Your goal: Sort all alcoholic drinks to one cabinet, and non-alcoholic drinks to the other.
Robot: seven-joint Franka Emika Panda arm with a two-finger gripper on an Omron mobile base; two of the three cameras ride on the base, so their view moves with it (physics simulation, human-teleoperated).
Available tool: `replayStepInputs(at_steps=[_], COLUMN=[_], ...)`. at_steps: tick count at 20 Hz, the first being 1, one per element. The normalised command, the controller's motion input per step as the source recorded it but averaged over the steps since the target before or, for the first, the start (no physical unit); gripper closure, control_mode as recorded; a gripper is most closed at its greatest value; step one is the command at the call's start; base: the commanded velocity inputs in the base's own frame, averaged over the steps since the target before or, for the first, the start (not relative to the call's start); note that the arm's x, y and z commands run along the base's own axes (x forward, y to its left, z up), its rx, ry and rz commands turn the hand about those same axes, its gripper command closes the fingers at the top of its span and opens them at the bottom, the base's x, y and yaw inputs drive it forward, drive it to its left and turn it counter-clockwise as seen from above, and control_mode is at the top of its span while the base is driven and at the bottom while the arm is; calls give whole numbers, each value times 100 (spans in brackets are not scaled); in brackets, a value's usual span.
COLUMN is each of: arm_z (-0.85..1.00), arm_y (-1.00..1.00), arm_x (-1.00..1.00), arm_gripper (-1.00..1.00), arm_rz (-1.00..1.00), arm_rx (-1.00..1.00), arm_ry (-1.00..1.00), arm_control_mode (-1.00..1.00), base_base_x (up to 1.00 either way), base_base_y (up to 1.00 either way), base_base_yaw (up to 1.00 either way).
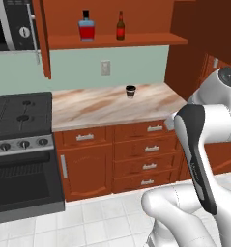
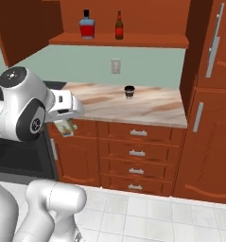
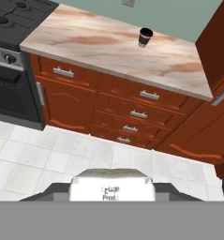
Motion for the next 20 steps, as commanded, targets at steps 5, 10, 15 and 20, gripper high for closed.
replayStepInputs(at_steps=[5, 10, 15, 20], arm_z=[0, 0, 0, 0], arm_y=[0, 0, 0, 0], arm_x=[0, 0, 0, 0], arm_gripper=[100, 100, 100, 100], arm_rz=[0, 0, 0, 0], arm_rx=[0, 0, 0, 0], arm_ry=[0, 0, 0, 0], arm_control_mode=[100, 100, 100, 100], base_base_x=[-51, -30, -7, -1], base_base_y=[-9, 6, 23, 38], base_base_yaw=[0, 0, 0, 0])
